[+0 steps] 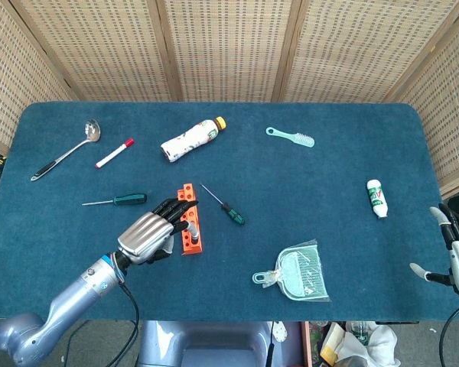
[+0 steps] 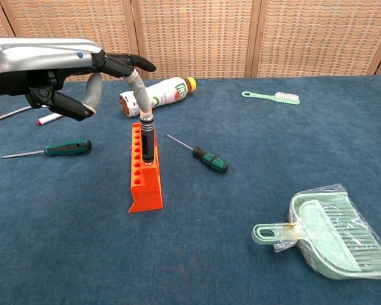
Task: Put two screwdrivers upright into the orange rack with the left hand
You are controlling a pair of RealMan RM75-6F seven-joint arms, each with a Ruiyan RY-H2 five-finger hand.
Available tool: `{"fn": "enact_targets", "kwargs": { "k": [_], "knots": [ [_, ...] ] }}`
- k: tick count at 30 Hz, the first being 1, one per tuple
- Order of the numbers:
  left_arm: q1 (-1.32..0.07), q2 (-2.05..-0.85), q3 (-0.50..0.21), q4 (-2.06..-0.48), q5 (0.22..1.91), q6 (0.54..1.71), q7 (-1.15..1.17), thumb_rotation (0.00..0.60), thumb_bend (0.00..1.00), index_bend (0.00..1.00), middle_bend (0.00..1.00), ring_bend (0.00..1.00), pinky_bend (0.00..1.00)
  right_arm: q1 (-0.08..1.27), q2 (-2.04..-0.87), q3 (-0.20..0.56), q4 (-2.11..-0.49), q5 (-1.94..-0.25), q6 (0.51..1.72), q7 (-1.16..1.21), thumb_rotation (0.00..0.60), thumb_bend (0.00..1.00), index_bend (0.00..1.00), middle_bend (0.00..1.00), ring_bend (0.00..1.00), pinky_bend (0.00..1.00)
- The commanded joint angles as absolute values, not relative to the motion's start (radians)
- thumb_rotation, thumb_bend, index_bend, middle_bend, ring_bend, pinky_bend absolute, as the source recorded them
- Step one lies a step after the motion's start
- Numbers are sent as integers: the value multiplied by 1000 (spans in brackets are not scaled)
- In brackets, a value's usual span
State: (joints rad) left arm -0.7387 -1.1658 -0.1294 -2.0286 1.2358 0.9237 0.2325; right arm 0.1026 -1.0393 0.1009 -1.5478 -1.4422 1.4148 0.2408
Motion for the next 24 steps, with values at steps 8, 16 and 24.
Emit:
{"fn": "enact_targets", "kwargs": {
  "k": [8, 16, 24],
  "knots": [
    [-740, -1173, -115, -2016, 1229, 922, 232, 600, 1000, 361, 0, 0, 0, 103, -1040, 101, -1548, -1442, 1413, 241, 600, 0, 0, 0, 0, 0],
    [-726, -1160, -110, -2018, 1255, 936, 195, 600, 1000, 364, 0, 0, 0, 103, -1041, 101, -1548, -1442, 1414, 237, 600, 0, 0, 0, 0, 0],
    [-671, -1107, -139, -2017, 1359, 1054, 118, 600, 464, 160, 0, 0, 0, 104, -1042, 100, -1549, -1440, 1411, 234, 600, 0, 0, 0, 0, 0]
  ]
}}
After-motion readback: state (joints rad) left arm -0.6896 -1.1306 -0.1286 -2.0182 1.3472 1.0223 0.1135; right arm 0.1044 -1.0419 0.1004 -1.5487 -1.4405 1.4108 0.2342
